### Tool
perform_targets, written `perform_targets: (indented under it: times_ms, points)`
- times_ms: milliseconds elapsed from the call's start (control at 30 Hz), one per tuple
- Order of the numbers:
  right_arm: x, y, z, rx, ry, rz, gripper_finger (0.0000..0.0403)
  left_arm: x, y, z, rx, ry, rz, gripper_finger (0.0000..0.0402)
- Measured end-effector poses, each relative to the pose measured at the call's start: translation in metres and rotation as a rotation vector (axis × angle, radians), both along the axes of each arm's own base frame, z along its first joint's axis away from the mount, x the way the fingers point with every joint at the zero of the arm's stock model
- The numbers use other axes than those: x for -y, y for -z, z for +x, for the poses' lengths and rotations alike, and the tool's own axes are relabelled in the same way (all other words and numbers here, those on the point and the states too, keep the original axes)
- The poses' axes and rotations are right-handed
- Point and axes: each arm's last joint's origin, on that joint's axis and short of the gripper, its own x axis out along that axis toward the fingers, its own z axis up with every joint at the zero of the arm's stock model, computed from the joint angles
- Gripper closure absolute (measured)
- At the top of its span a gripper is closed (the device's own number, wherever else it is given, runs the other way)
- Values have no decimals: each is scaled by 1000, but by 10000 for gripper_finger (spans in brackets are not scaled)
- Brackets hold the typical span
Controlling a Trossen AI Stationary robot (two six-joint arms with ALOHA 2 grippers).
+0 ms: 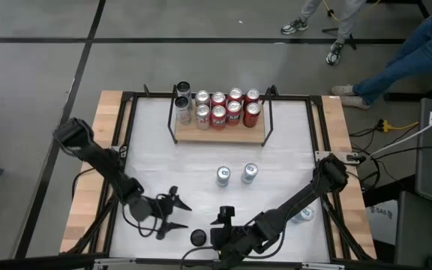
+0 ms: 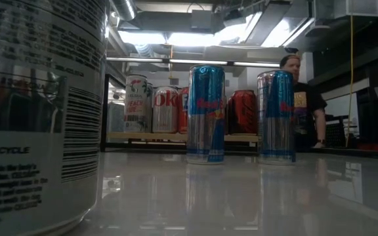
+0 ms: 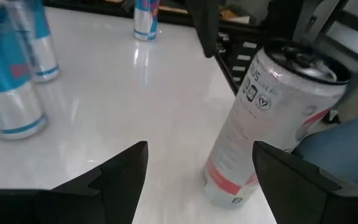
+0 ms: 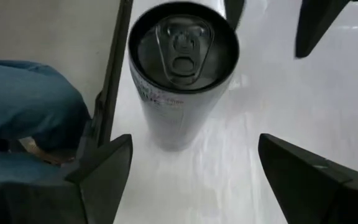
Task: Place canned beverage on shelf
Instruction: Put the white and pink soda can on the shelf aligned with other white and pink soda can
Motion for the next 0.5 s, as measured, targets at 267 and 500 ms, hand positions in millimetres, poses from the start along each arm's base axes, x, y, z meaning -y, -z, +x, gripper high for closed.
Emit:
perform_targets:
  times_ms: [267,500]
  points:
    - [-3,10,6,13,13,12,65,15,8,16,-23,3,25,118]
    - [2,14,12,27,43,-2,65,17,8,16,-19,11,18,118]
